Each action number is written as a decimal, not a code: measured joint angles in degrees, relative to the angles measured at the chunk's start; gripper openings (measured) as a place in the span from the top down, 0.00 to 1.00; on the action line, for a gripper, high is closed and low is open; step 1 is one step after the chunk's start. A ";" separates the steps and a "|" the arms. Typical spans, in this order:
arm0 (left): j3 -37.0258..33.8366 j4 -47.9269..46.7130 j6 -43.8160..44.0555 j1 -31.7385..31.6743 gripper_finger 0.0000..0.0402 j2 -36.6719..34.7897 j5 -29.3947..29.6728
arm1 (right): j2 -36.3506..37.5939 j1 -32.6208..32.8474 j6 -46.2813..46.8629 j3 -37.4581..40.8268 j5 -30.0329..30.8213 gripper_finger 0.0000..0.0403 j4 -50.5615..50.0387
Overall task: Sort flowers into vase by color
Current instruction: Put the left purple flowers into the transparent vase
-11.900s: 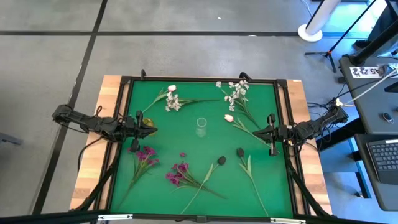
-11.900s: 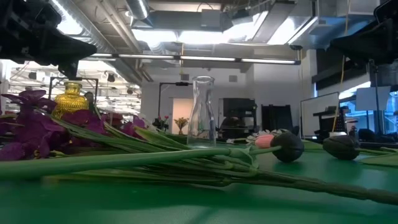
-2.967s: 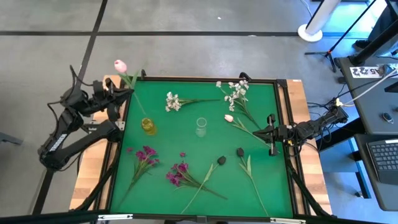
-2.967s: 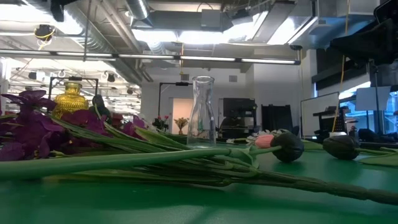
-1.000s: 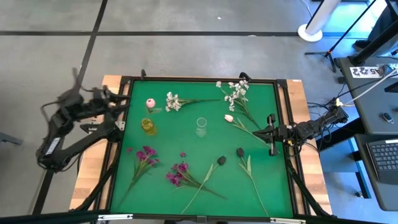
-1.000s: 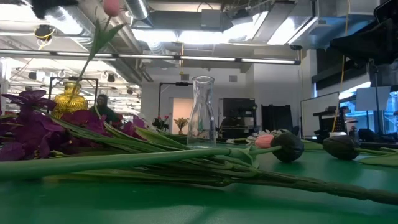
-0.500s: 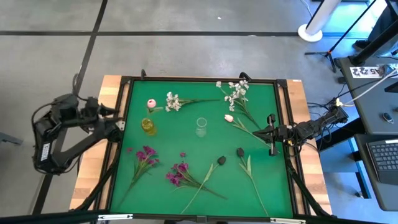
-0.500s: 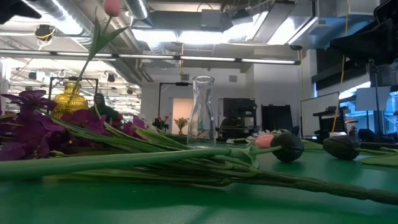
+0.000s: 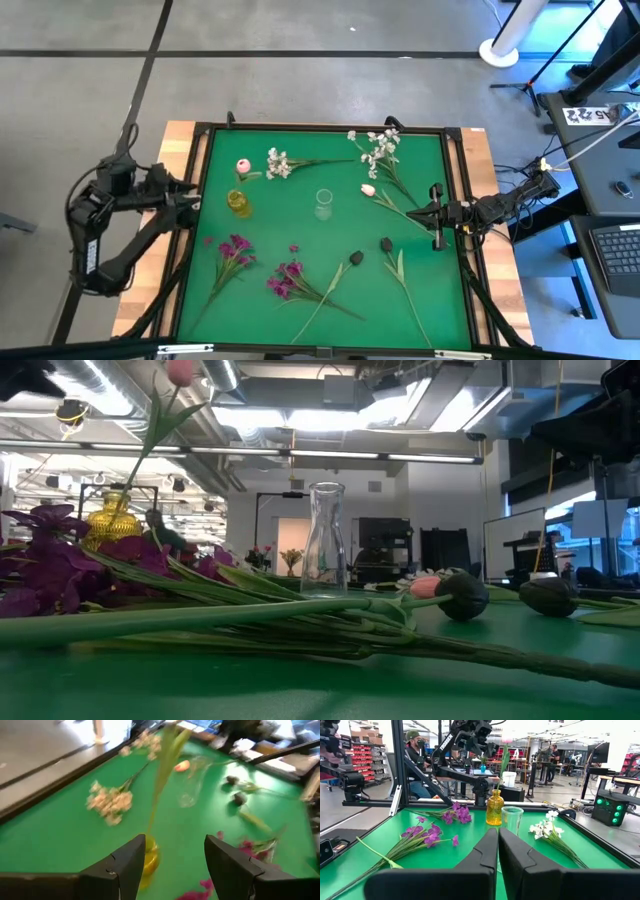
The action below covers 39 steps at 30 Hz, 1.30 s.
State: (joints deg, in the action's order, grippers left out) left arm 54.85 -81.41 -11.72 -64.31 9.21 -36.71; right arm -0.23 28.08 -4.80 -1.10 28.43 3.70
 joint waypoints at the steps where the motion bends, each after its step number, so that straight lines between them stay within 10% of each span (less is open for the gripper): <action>1: 0.01 1.00 0.66 -0.07 0.50 -0.01 -2.05 | -0.01 0.00 0.00 0.01 0.01 0.96 -0.01; 6: 0.07 8.58 4.82 -2.26 0.50 -0.10 -6.71 | -0.02 0.00 0.00 0.02 0.02 0.96 0.00; 19: 0.09 11.88 2.48 0.94 0.50 1.60 2.67 | -0.02 0.01 0.00 0.01 0.00 0.96 0.00; 24: 0.24 18.04 9.21 2.52 0.50 1.60 12.94 | -0.02 0.00 0.00 0.00 0.00 0.96 0.00; 31: 0.24 24.32 19.16 2.51 0.51 1.57 42.20 | -0.02 0.01 0.00 0.00 0.02 0.96 0.00; 39: 0.24 46.97 27.94 2.51 0.62 1.59 37.67 | -0.01 0.00 0.00 0.00 0.02 0.96 0.00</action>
State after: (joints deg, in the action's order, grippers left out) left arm 55.09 -34.44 16.22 -61.80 10.81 0.95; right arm -0.24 28.08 -4.80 -1.10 28.45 3.70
